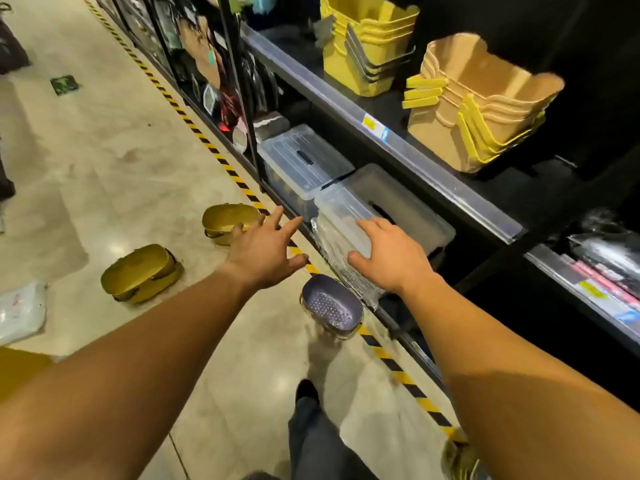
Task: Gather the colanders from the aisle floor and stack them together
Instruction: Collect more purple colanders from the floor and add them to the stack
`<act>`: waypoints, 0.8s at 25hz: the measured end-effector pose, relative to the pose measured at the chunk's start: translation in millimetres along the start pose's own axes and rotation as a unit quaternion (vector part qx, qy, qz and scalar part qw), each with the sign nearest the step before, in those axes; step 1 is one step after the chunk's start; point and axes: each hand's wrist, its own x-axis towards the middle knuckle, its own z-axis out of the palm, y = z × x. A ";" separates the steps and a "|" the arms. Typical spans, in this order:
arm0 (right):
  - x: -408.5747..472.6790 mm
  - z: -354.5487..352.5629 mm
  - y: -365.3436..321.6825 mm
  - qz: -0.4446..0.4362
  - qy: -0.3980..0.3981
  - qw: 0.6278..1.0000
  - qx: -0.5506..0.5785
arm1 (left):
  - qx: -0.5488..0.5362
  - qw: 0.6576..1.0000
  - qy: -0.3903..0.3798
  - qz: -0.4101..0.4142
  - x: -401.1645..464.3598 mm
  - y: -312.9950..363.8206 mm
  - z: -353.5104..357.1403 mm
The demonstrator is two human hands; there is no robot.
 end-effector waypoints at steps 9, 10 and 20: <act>88.7 94.4 46.4 0.156 -0.019 0.985 0.071 | 0.002 0.987 -0.074 0.139 157.8 -15.1 108.4; 95.8 112.4 56.1 0.180 -0.023 0.981 0.072 | -0.001 0.983 -0.084 0.162 174.8 -15.4 128.0; 142.1 431.3 144.3 0.302 -0.091 0.942 0.113 | 0.023 0.945 -0.205 0.252 263.7 -47.1 463.9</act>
